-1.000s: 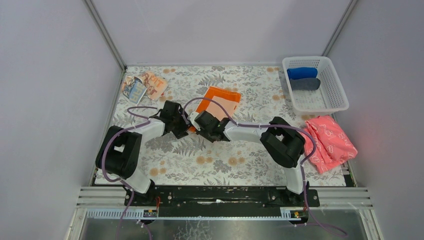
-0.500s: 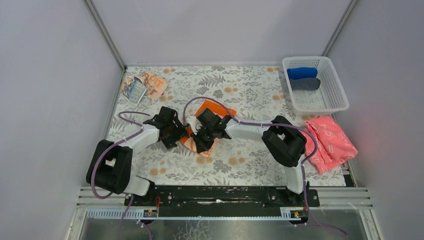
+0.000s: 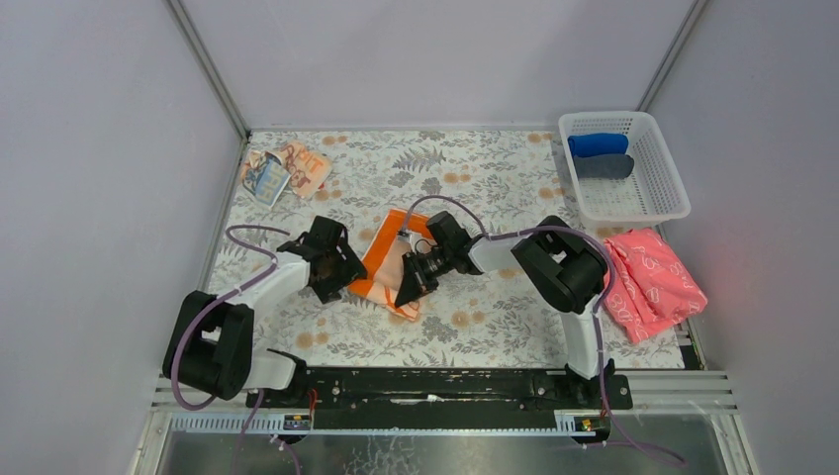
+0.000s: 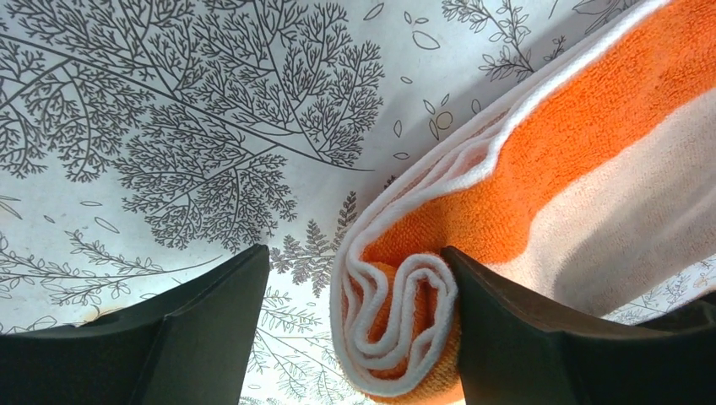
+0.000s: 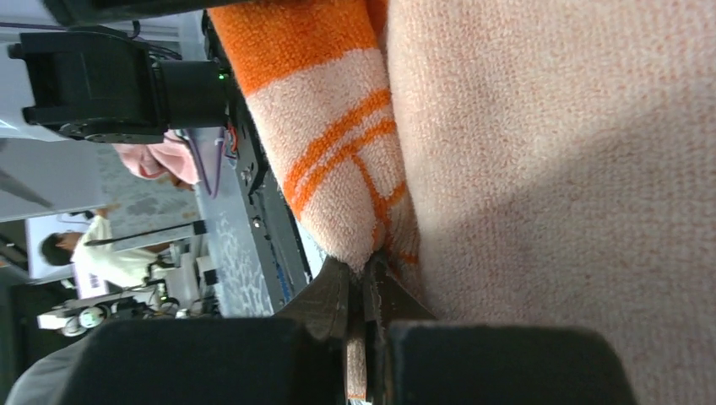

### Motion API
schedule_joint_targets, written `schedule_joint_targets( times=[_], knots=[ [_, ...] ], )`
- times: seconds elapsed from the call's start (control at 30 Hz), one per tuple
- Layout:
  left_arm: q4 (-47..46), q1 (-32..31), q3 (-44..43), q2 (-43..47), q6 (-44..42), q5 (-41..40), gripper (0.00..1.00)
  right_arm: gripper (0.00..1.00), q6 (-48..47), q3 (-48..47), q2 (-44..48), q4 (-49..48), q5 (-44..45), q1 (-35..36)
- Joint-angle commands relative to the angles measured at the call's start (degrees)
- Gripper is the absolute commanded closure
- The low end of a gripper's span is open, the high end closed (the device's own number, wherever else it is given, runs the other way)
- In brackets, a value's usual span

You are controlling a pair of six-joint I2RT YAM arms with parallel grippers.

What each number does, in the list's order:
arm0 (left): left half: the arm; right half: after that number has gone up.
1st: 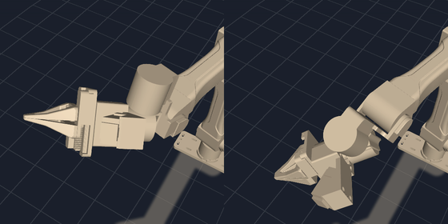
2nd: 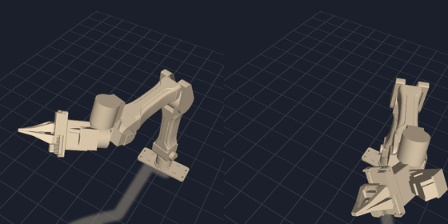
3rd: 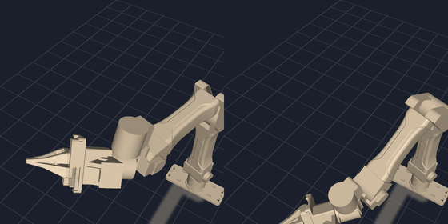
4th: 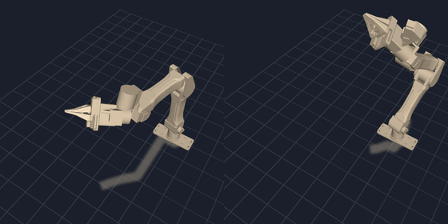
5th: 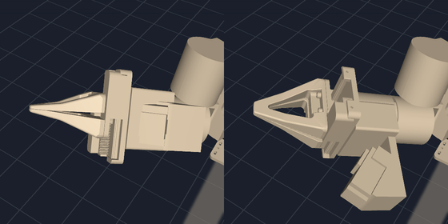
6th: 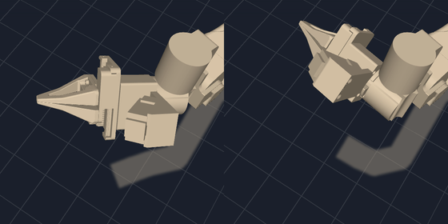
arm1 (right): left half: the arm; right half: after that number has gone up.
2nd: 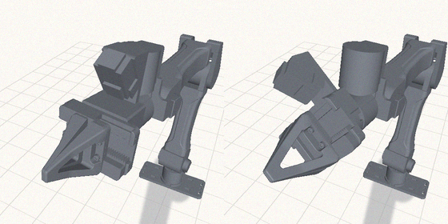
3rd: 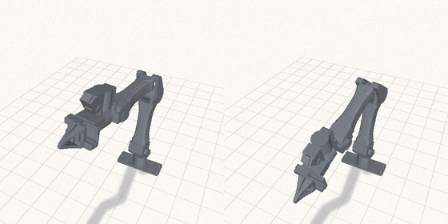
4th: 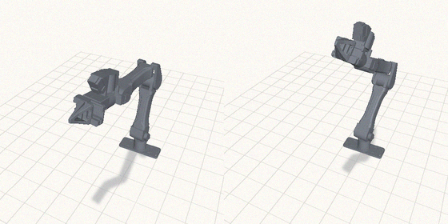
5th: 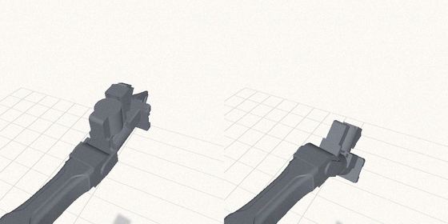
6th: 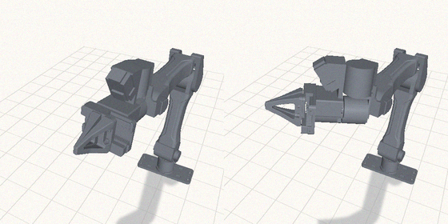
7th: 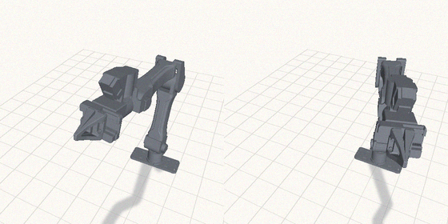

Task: Roll the towels
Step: Roll the towel at the center of the board.

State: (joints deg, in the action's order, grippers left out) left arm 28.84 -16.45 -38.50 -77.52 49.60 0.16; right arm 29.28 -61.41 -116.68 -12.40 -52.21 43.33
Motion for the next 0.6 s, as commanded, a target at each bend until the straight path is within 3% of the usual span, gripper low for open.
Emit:
schedule_joint_targets(
  times=[0.0, 0.23, 0.47, 0.57],
  knots=[
    [2.5, 0.2, -0.4, 3.2, 0.6, -2.0, 0.25, 1.0, 5.4, 0.1, -4.1, -1.4, -2.1, -0.8],
    [4.5, 0.7, -1.1, 12.8, 2.8, -4.4, 0.13, 1.0, 6.8, -1.7, -8.0, 2.1, -2.4, -1.8],
    [1.0, 0.6, 6.2, 22.8, 4.0, 3.5, 0.08, 1.0, 7.9, -3.4, -9.7, 3.7, -3.0, -2.2],
    [-3.4, 0.7, 9.6, 26.0, 5.7, 6.8, 0.01, 1.0, 7.8, -3.8, -10.3, 4.5, -3.0, -2.2]
  ],
)
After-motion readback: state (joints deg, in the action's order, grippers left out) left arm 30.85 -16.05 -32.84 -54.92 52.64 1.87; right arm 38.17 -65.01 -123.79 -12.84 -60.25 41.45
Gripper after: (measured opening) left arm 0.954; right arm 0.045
